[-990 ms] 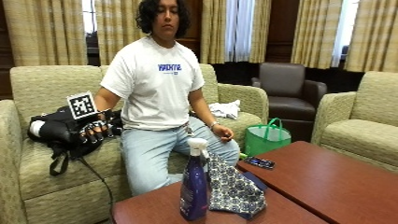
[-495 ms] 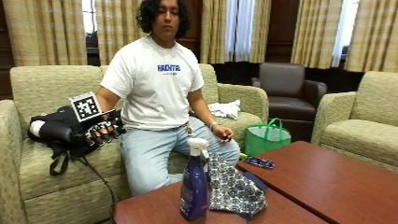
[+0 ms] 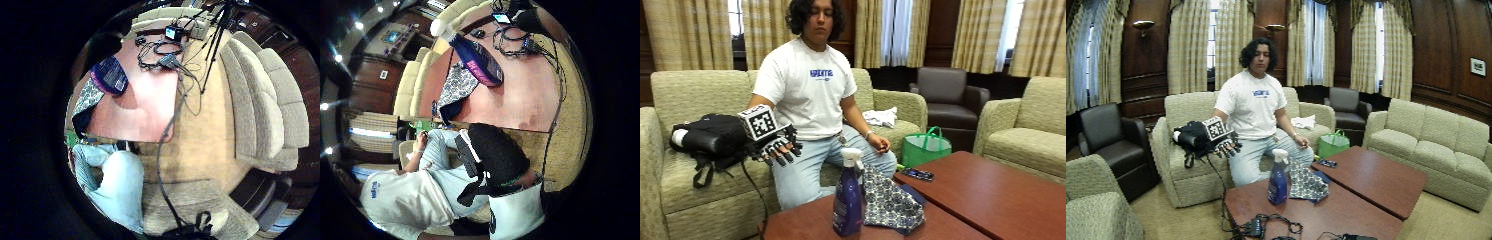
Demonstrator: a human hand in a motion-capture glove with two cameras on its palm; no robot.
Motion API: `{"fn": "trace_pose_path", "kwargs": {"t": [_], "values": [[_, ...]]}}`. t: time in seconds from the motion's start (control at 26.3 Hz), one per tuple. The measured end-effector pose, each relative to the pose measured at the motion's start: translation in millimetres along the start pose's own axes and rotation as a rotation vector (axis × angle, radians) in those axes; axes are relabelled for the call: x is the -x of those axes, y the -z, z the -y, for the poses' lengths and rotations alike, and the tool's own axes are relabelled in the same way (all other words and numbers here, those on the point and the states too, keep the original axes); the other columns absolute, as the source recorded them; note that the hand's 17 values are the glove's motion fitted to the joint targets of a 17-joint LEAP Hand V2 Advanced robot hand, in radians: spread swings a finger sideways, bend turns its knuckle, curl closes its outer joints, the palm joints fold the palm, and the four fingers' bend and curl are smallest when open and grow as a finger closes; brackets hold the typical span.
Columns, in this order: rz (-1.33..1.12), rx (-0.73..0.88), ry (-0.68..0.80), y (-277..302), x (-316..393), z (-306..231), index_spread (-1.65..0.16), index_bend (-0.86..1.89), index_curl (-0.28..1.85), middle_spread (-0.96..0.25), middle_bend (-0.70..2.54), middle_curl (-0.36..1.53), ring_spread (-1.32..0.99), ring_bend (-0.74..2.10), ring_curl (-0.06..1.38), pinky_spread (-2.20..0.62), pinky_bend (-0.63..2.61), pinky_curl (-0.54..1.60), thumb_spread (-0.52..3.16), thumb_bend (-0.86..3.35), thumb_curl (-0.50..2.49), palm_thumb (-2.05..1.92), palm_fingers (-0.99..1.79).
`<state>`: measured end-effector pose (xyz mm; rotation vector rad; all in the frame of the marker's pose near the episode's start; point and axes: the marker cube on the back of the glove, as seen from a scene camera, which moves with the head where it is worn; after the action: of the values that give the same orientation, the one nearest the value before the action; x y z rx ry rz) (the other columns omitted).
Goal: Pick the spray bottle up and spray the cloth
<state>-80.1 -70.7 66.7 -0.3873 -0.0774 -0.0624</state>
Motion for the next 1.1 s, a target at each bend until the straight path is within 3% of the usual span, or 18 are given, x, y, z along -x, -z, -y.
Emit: {"fn": "trace_pose_path", "kwargs": {"t": [0.53, 1.1], "values": [[0.224, 0.023, 0.014, -45, 55, 81, -0.41, 0.16, 0.32, -0.13, 0.16, 0.26, -0.15, 0.35, 0.29, 0.12, 0.21, 0.29, 1.16, 0.02, 0.24, 0.43, 0.54], [0.603, -0.014, -0.098, -78, 90, 152, -0.39, 0.16, 0.32, -0.13, 0.21, 0.31, -0.15, 0.39, 0.32, 0.12, 0.19, 0.31, 1.17, 0.02, 0.3, 0.58, 0.62]]}}
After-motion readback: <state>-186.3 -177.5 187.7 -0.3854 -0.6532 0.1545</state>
